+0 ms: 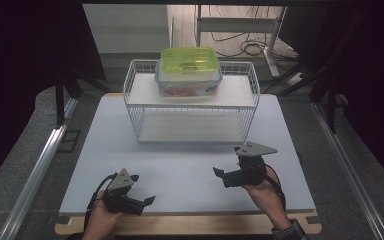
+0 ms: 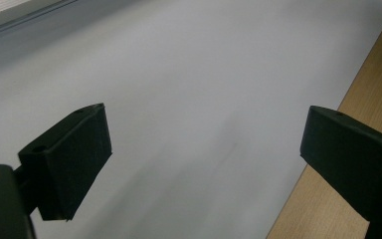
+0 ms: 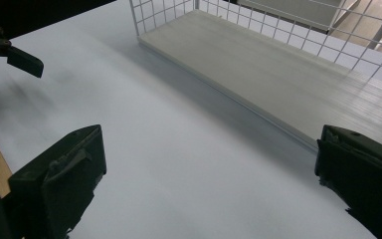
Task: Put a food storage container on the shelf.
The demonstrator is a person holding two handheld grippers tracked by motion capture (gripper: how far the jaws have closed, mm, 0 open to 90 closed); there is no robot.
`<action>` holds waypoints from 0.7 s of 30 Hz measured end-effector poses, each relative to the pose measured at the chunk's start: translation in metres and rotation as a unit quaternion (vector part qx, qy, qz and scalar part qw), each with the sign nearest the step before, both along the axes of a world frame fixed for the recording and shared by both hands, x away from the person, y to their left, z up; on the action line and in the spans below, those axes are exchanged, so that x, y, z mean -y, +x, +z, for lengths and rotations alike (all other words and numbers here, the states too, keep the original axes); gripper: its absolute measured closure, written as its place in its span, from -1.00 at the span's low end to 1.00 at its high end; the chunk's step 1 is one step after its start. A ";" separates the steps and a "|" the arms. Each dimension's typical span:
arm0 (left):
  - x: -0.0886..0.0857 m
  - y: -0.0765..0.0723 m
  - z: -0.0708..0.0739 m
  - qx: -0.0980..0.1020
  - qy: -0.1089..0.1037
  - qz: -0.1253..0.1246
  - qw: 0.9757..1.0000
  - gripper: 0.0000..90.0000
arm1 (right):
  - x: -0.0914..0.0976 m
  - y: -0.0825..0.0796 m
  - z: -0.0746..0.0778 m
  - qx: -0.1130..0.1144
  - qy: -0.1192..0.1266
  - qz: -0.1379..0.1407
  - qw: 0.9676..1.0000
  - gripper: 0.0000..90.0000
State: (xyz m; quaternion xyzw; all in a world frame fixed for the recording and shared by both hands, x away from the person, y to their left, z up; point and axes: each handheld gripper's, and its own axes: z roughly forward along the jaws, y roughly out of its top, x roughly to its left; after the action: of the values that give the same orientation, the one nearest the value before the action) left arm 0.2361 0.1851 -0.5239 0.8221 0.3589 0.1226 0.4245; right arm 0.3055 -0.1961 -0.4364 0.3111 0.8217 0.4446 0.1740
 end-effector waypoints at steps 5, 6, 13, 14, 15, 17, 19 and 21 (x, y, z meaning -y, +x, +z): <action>0.000 0.000 0.000 0.000 -0.002 0.002 1.000 -0.87 | 0.004 -0.004 -0.003 0.002 -0.004 -0.004 1.000 -1.00; 0.000 0.000 0.000 0.000 -0.001 0.002 1.000 -0.87 | 0.005 -0.005 -0.004 0.002 -0.005 -0.005 1.000 -1.00; 0.000 0.000 0.000 -0.001 -0.002 0.002 1.000 -0.87 | 0.014 -0.009 -0.007 0.004 -0.014 -0.010 1.000 -1.00; 0.000 0.000 0.000 -0.001 -0.002 0.002 1.000 -0.87 | 0.014 -0.009 -0.007 0.004 -0.014 -0.010 1.000 -1.00; 0.000 0.000 0.000 0.000 -0.002 0.002 1.000 -0.87 | 0.016 -0.009 -0.008 0.003 -0.012 -0.014 1.000 -1.00; 0.000 0.000 0.000 -0.001 -0.001 0.001 1.000 -0.87 | 0.020 -0.010 -0.010 0.001 -0.012 -0.018 1.000 -1.00; 0.000 0.000 0.000 -0.001 0.000 0.001 1.000 -0.87 | 0.023 -0.010 -0.011 -0.001 -0.014 -0.023 1.000 -1.00; 0.000 0.000 0.000 -0.001 -0.001 0.001 1.000 -0.87 | 0.027 -0.011 -0.014 0.000 -0.016 -0.028 0.999 -1.00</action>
State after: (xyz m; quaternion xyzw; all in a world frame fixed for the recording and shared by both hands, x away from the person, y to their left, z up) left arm 0.2364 0.1849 -0.5243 0.8217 0.3602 0.1218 0.4246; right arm 0.2946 -0.2232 -0.4500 0.3314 0.8195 0.4267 0.1912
